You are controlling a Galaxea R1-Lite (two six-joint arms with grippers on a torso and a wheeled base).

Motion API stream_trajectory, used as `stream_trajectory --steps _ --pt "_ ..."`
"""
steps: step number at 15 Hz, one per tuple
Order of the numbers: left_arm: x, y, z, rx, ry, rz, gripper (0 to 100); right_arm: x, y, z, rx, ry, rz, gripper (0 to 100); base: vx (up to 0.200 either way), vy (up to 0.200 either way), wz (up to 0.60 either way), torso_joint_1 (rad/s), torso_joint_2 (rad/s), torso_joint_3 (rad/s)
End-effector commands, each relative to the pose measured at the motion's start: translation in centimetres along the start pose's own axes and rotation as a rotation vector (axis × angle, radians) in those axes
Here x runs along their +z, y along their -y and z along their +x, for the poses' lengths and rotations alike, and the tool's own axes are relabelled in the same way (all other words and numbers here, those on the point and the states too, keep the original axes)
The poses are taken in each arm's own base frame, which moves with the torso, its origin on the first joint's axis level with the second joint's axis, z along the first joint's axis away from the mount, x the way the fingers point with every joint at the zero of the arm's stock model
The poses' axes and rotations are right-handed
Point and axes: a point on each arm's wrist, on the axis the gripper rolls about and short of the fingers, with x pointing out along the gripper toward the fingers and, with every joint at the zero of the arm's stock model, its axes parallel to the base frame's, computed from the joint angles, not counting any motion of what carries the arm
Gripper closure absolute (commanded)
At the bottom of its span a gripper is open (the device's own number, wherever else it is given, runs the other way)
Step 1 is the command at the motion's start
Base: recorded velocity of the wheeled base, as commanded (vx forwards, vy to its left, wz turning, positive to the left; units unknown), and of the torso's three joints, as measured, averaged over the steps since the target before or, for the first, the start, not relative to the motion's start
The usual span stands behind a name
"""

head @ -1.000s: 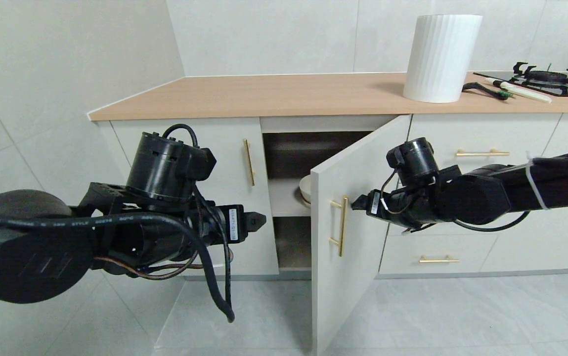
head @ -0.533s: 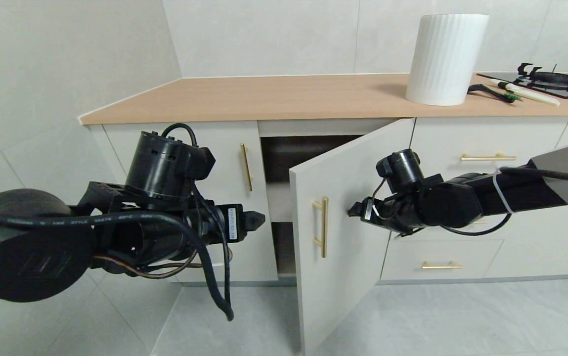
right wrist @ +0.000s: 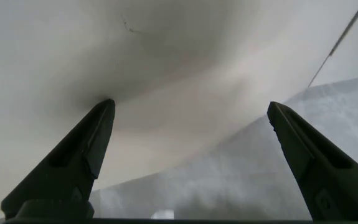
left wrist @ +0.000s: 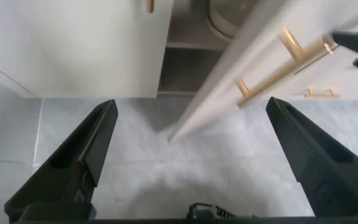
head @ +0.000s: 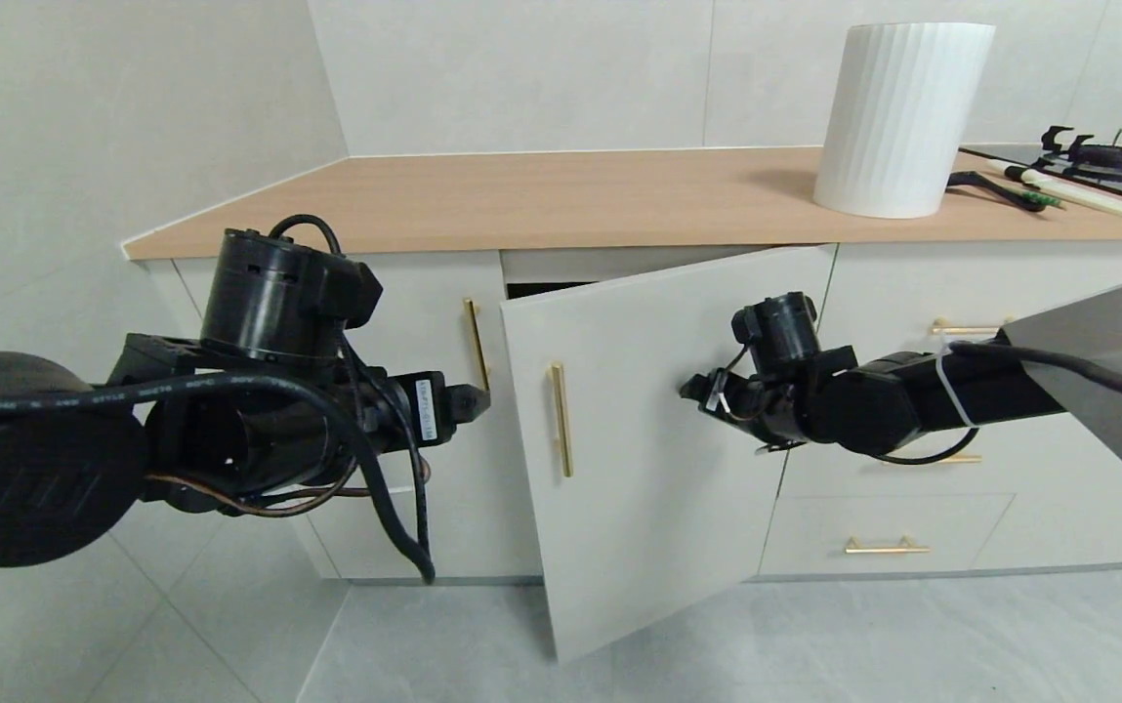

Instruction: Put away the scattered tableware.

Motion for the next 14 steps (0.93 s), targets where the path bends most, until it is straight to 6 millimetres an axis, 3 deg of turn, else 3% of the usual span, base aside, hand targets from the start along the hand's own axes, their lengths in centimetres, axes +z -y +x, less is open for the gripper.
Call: stream_trajectory --steps 1,14 --pt "0.1 0.0 -0.2 -0.001 0.006 -0.003 0 -0.1 -0.1 0.6 -0.007 0.006 0.019 0 0.000 0.000 0.00 0.000 0.00 0.000" --pt "0.0 0.0 0.1 0.000 -0.001 -0.002 0 3.1 0.3 4.4 -0.114 0.236 0.210 0 0.000 0.000 0.00 0.000 0.00 0.000"
